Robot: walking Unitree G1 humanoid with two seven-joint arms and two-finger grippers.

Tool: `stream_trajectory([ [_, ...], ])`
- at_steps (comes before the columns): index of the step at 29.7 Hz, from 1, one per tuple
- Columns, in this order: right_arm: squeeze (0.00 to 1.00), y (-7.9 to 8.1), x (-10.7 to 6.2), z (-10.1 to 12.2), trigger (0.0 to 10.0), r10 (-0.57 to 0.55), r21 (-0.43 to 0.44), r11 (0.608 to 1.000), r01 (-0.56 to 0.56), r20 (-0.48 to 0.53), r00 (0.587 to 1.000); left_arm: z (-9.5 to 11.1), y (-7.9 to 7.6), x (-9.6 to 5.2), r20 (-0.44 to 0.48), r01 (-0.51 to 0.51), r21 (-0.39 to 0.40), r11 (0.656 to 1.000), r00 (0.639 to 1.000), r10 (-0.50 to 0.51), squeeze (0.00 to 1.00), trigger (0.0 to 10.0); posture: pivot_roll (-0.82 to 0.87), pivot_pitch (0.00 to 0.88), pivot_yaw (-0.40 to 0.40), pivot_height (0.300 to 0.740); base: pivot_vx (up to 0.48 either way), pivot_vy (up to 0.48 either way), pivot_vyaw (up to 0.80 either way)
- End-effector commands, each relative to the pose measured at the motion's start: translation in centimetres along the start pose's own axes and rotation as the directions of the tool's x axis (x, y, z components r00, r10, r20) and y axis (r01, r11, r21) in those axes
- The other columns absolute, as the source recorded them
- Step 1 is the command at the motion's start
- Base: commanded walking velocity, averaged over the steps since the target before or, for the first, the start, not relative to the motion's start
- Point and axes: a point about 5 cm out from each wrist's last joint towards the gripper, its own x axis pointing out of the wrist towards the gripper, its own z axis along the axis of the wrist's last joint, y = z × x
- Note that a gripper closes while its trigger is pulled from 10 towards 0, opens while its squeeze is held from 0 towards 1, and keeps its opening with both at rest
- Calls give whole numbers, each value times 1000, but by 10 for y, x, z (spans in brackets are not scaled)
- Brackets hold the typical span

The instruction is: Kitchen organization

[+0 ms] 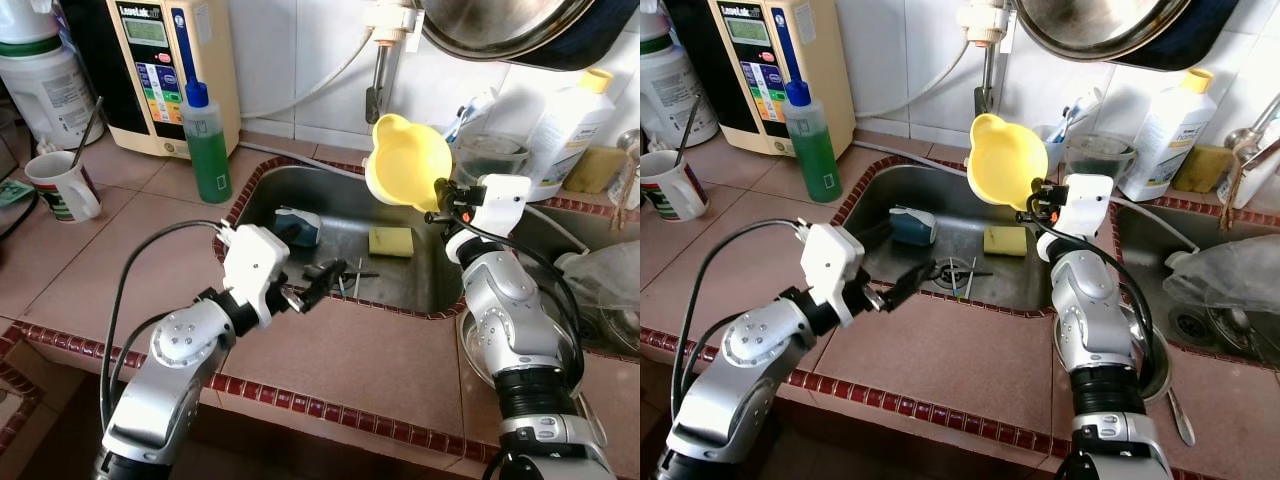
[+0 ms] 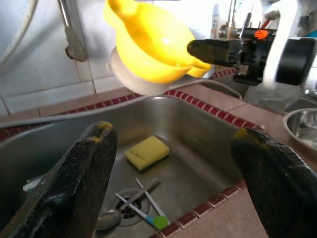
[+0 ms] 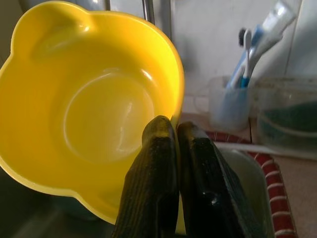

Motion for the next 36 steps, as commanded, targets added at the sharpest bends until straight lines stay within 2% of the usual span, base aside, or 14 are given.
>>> stream_trajectory([
  [1, 0, 1, 6, 3, 10000, 19, -1, 1000, -19, -10, 1000, 4, -6, -1, -3, 26, 8, 1000, 1000, -26, 0, 10000, -54, 163, -28, 740, 0, 0, 0],
  [2, 0, 5, 8, 0, 10000, 45, -7, 999, -45, -48, 998, 5, -9, -2, -4, 35, 5, 999, 999, -35, 0, 10000, -52, 174, -31, 740, 0, 0, 0],
  [8, 0, 13, 16, -8, 10000, 109, -60, 991, -118, -132, 985, 8, -15, -1, -8, 56, 5, 998, 998, -56, 0, 10000, -49, 208, -39, 740, 0, 0, 0],
  [12, 0, 18, 20, -10, 10000, 163, -57, 983, -175, -172, 972, 9, -16, 0, -8, 64, 4, 998, 998, -64, 0, 10000, -50, 217, -41, 740, 0, 0, 0],
  [15, 0, 23, 24, -10, 10000, 260, -57, 960, -276, -197, 945, 10, -17, 0, -15, 67, 4, 998, 998, -67, 0, 10000, -47, 226, -47, 740, 0, 0, 0],
  [20, 0, 31, 25, -13, 10000, 354, -40, 927, -373, -236, 905, 11, -18, 1, -16, 70, 6, 998, 997, -69, 0, 10000, -40, 232, -53, 740, 0, 0, 0],
  [30, 12, 32, 26, -15, 10000, 397, 12, 913, -408, -263, 880, 12, -16, 0, -20, 49, 7, 999, 999, -48, 0, 10000, -33, 243, -63, 740, 0, 0, 0],
  [31, 361, 32, 26, -16, 10000, 397, 18, 913, -407, -262, 880, 12, -16, 0, -20, 48, 6, 999, 999, -48, 0, 10000, -33, 243, -63, 740, 0, 0, 0],
  [32, 475, 32, 26, -16, 10000, 397, 21, 914, -406, -263, 880, 13, -16, 0, -19, 48, 7, 999, 999, -47, 0, 10000, -33, 243, -63, 740, 0, 0, 0],
  [33, 894, 32, 26, -17, 10000, 395, 30, 915, -402, -266, 879, 13, -15, 0, -19, 47, 7, 999, 999, -46, 0, 10000, -34, 245, -61, 740, 0, 0, 0],
  [34, 894, 32, 26, -17, 10000, 394, 35, 916, -399, -266, 880, 13, -15, 0, -19, 46, 8, 999, 999, -46, 0, 10000, -34, 245, -61, 740, 0, 0, 0],
  [35, 1000, 32, 26, -17, 10000, 395, 36, 916, -400, -264, 880, 13, -15, 0, -19, 46, 7, 999, 999, -46, 0, 10000, -35, 246, -61, 740, 0, 0, 0],
  [36, 1000, 32, 26, -17, 10000, 396, 36, 915, -401, -263, 880, 13, -15, 0, -18, 46, 6, 999, 999, -46, 0, 10000, -35, 247, -60, 740, 0, 0, 0],
])
